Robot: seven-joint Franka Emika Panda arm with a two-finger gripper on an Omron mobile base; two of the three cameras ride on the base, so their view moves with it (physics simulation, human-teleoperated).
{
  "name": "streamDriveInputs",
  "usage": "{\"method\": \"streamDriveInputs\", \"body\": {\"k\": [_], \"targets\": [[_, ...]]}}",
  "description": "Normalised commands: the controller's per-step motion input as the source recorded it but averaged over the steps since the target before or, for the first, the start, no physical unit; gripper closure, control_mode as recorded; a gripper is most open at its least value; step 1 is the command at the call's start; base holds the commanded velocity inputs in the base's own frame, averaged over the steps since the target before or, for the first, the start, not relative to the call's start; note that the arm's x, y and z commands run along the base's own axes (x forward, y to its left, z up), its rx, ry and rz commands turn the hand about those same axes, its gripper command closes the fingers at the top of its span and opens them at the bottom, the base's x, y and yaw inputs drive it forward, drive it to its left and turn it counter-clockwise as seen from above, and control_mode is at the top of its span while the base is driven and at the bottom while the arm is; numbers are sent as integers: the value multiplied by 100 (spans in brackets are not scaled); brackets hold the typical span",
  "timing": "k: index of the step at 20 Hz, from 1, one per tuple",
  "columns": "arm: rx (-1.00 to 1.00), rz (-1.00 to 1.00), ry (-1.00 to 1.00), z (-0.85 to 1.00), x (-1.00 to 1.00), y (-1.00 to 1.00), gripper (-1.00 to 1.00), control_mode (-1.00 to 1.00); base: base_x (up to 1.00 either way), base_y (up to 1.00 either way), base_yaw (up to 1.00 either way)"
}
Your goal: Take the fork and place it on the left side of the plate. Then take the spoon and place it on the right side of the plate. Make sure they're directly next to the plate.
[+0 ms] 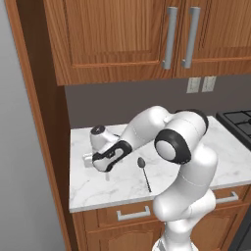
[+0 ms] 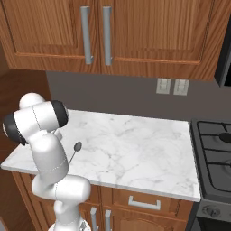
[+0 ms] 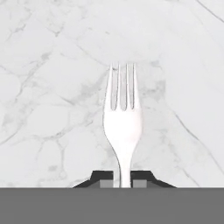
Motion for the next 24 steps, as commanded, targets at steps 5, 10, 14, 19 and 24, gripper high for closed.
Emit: {"method": "streamDriveInputs", "body": {"k": [5,10,14,19,24], "targets": [[0,-3,-18,-65,0,-39,100,-100,0,0,0],[0,-4,-23,-34,0,-39,100,-100,0,0,0],[8,-4,-18,2,0,-34,100,-100,0,0,0],[17,-5,-8,42,0,-30,100,-100,0,0,0],[17,-3,2,83,0,-20,100,-100,0,0,0]]}}
